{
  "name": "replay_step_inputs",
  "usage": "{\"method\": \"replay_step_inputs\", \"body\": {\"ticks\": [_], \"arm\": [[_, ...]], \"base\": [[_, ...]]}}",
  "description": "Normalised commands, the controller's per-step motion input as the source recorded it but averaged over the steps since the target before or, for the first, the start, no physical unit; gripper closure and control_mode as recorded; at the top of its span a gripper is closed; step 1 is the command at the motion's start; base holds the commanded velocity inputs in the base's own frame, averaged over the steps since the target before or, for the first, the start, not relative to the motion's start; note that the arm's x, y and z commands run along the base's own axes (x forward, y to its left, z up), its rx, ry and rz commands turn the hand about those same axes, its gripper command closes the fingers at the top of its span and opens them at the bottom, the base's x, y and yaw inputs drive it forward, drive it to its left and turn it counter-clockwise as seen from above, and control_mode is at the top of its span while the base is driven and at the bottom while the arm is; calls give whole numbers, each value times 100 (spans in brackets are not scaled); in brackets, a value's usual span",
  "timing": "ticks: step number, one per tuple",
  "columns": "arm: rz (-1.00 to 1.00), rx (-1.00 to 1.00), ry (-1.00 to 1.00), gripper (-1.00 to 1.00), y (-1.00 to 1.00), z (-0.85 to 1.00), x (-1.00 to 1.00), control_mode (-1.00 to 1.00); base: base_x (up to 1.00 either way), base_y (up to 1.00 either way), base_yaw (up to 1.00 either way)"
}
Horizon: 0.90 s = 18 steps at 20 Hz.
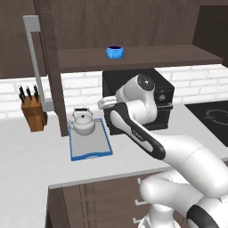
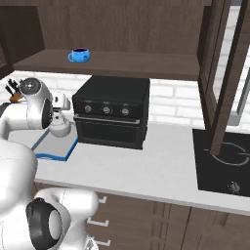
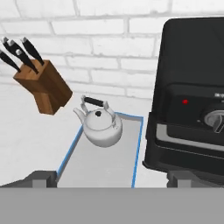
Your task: Pick the kettle from the counter and place it on the tray. Then pick the mug from the cabinet and place it on the tray. Then close the cabinet doors.
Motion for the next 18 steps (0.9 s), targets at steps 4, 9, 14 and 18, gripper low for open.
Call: {"method": "replay_step_inputs", "body": {"ticks": [4, 9, 14, 18], "arm": [[-8, 0, 2, -100, -10, 68, -17, -100], [-16, -4, -1, -100, -2, 69, -5, -100], [-14, -4, -5, -100, -1, 66, 0, -100], [-13, 0, 0, -100, 0, 76, 0, -100]], "base": [[0, 0, 0], [0, 0, 0], [0, 0, 0], [0, 0, 0]]}}
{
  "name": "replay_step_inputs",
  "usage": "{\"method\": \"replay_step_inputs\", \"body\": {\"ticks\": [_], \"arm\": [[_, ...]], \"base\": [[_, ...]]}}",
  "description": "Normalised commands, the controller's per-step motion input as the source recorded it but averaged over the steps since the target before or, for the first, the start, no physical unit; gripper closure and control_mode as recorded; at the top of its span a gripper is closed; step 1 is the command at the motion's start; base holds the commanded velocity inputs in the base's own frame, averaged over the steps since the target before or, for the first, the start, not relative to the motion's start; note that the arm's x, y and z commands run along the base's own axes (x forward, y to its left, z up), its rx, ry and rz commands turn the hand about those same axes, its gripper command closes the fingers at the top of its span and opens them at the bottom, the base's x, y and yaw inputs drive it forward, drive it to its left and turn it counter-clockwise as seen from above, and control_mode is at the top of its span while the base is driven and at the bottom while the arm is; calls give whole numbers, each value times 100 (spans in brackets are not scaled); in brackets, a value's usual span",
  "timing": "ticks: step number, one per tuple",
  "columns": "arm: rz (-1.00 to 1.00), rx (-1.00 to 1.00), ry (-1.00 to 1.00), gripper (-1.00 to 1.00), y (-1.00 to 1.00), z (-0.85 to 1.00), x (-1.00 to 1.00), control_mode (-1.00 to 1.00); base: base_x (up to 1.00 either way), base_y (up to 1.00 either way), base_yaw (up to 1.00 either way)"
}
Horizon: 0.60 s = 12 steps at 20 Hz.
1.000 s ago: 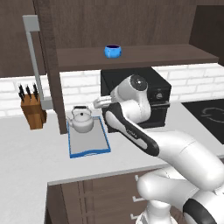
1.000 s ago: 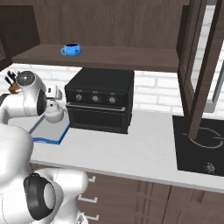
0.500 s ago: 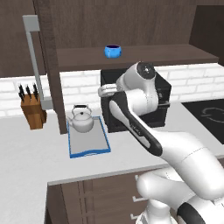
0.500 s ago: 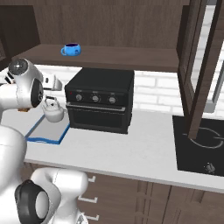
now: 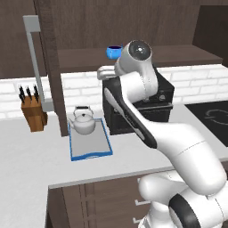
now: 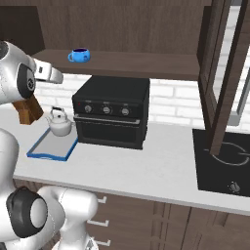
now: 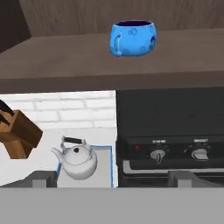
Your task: Pick the kettle from the counter and place it on the tray. Then pick the mug from the cabinet and place it on the tray. Then close the cabinet doors.
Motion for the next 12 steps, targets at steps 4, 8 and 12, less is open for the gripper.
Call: {"method": "replay_step_inputs", "body": {"ticks": [4, 8, 12], "arm": [[-10, -4, -6, -100, -5, 57, 1, -100], [-17, -33, -36, -100, -4, -7, 8, -100], [-7, -6, -14, -100, -7, 0, 26, -100]], "base": [[0, 0, 0], [0, 0, 0], [0, 0, 0]]}}
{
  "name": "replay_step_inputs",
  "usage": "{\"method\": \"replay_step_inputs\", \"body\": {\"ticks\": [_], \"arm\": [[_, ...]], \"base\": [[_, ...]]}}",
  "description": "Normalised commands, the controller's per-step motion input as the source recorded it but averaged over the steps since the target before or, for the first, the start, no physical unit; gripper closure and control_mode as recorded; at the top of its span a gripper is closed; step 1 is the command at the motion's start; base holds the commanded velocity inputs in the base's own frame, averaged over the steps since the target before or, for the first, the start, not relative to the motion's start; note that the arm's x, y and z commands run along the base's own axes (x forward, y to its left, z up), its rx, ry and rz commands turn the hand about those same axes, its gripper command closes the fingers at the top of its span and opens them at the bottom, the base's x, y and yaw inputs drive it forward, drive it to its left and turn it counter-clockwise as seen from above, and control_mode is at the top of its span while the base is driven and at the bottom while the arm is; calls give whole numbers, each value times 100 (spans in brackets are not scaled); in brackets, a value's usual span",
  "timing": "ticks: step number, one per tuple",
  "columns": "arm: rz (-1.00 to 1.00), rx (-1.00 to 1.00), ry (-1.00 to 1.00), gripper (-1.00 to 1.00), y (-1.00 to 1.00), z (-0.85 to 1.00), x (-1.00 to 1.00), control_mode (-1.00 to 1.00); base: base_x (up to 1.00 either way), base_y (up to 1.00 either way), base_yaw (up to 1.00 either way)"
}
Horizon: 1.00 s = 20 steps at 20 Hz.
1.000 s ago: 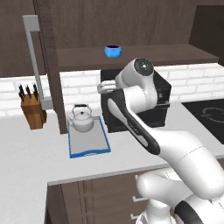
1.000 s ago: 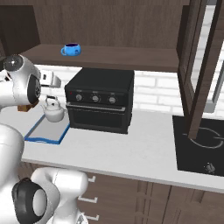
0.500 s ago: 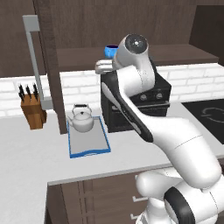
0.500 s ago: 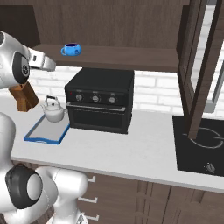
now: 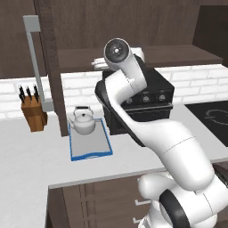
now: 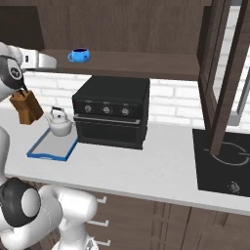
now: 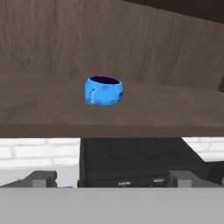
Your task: Pick the kettle from the counter and place it on the tray. Then pick the mug from the cabinet and place it on the tray. Then close the cabinet doors.
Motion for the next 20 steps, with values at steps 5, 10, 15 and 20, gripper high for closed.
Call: {"method": "replay_step_inputs", "body": {"ticks": [5, 10, 15, 20], "arm": [[-7, 9, 5, -100, -1, 27, 37, -100], [-13, 18, 8, -100, -2, 30, 33, -100], [-14, 12, 0, -100, 0, 10, 34, -100], [-14, 11, 0, -100, 0, 0, 24, -100]], "base": [[0, 0, 0], [0, 0, 0], [0, 0, 0], [0, 0, 0]]}}
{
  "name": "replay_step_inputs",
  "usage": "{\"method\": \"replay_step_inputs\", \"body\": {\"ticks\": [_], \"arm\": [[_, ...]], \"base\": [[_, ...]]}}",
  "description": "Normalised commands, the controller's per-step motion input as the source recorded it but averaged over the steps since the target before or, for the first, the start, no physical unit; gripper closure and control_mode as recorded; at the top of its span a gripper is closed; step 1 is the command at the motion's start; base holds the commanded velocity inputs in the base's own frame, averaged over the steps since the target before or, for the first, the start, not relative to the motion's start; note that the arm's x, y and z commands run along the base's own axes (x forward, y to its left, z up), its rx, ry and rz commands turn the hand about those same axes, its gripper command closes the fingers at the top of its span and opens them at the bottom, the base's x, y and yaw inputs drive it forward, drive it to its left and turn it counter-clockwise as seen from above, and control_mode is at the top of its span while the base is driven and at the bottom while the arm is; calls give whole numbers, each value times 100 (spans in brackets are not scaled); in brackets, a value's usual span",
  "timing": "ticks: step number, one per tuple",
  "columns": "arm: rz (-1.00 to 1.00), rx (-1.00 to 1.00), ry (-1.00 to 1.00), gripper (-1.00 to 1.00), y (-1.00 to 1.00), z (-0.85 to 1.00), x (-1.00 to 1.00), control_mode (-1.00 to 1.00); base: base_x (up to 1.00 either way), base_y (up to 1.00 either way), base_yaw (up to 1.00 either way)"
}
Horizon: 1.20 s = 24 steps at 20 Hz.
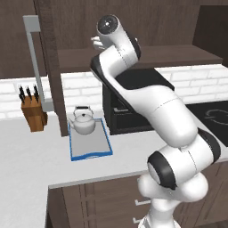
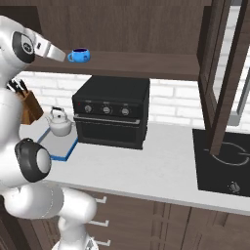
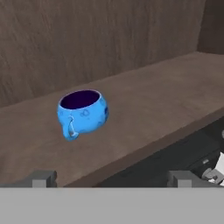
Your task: Pick the kettle from the counter and place it on the tray. Then pick the mug from the cabinet and place it on the tray. Then close the cabinet doors.
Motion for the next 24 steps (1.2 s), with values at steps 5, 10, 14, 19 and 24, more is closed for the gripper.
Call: {"method": "replay_step_inputs", "body": {"ticks": [5, 10, 14, 19, 24], "arm": [[-11, 10, 0, -100, 0, -1, 13, -100], [-4, 2, 4, -100, 0, -10, 19, -100], [0, 0, 8, -100, 0, -21, 22, -100], [0, 0, 2, -100, -2, -6, 26, -100], [0, 0, 0, -100, -1, 0, 21, -100]], "base": [[0, 0, 0], [0, 0, 0], [0, 0, 0], [0, 0, 0], [0, 0, 0]]}}
